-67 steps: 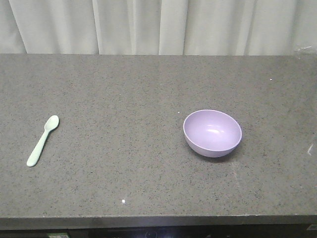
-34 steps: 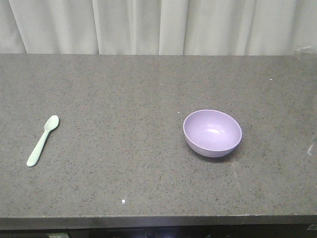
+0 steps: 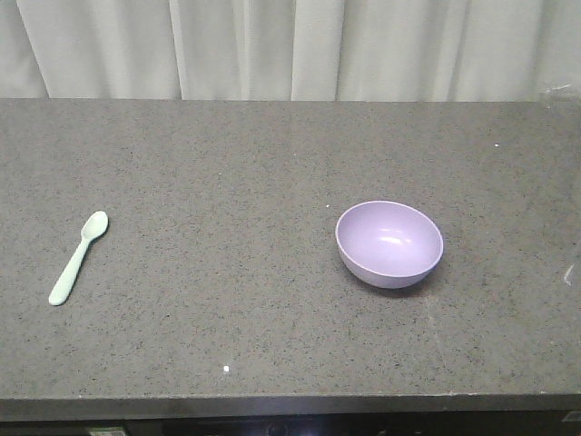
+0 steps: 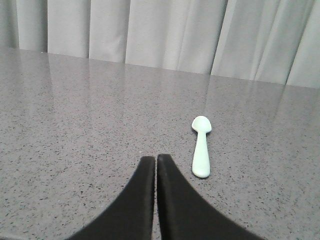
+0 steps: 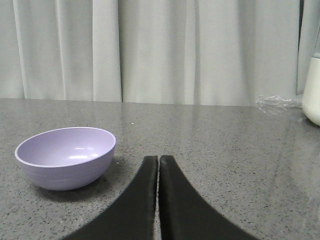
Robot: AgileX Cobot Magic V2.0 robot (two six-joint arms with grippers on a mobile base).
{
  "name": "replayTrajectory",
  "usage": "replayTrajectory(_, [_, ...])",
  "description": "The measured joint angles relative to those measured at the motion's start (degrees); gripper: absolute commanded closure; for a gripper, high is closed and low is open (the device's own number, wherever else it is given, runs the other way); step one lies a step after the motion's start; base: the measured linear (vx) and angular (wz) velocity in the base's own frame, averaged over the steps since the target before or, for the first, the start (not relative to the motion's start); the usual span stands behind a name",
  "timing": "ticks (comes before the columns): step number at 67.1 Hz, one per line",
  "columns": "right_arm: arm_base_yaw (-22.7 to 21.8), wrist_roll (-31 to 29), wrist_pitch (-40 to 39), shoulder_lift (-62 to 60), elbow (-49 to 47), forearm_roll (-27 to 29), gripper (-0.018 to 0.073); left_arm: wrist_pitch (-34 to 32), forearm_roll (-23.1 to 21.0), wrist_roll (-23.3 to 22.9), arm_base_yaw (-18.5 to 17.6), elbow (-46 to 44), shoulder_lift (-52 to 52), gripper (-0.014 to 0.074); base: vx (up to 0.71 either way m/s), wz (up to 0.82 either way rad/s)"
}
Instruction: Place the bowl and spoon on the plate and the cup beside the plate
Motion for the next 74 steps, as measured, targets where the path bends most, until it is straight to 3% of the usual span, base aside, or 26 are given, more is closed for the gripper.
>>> replayTrajectory(33, [0.0, 0.0, 0.0, 0.0, 0.0, 0.0, 0.0561, -3.4, -0.5, -0.3, 0.0, 0.0, 0.0, 0.0602, 0.0, 0.0])
replayTrajectory(48, [0.0, 0.0, 0.0, 0.0, 0.0, 0.1, 0.0561, -6.3, -2.7, -4.0, 0.0, 0.0, 0.0, 0.0602, 0.0, 0.0])
replayTrajectory(64, [0.0, 0.0, 0.0, 0.0, 0.0, 0.2, 0.0561, -9.1, -2.9, -11.7, 0.0, 0.0, 0.0, 0.0602, 0.0, 0.0])
replayTrajectory(74, [0.0, 0.1, 0.0, 0.0, 0.0, 0.5, 0.0561, -10.3, -2.9, -13.3, 0.0, 0.0, 0.0, 0.0602, 0.0, 0.0])
